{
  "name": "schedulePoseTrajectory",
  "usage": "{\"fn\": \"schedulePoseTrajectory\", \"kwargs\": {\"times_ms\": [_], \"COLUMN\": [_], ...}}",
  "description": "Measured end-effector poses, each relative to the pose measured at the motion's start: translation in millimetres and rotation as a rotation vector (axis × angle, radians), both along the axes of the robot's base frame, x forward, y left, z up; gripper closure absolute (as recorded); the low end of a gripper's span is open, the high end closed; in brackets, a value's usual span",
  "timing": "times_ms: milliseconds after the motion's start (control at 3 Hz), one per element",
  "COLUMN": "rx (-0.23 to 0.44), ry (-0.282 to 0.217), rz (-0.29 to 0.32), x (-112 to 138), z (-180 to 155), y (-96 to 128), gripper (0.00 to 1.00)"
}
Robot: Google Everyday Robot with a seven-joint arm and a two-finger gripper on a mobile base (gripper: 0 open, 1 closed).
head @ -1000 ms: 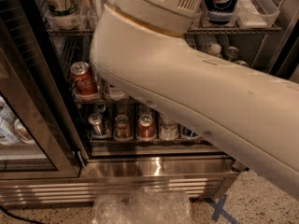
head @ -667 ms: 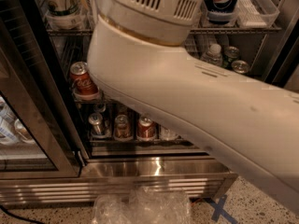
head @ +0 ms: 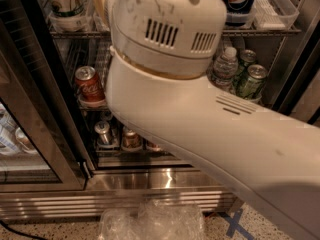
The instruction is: Pick blue plastic bottle from top shelf of fridge
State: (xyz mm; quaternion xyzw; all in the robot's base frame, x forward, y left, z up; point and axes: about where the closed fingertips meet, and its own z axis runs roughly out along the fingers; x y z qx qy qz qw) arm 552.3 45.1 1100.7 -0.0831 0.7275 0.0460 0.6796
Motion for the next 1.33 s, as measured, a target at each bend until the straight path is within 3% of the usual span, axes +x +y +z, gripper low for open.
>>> {"fn": "schedulePoseTrajectory", "kwargs": {"times_ms": [1333], "rx": [0.053], "ry": [0.062], "rz": [-0.074], "x": [38.8], "z": [-31.0], "y": [-24.5], "gripper": [0.25]}}
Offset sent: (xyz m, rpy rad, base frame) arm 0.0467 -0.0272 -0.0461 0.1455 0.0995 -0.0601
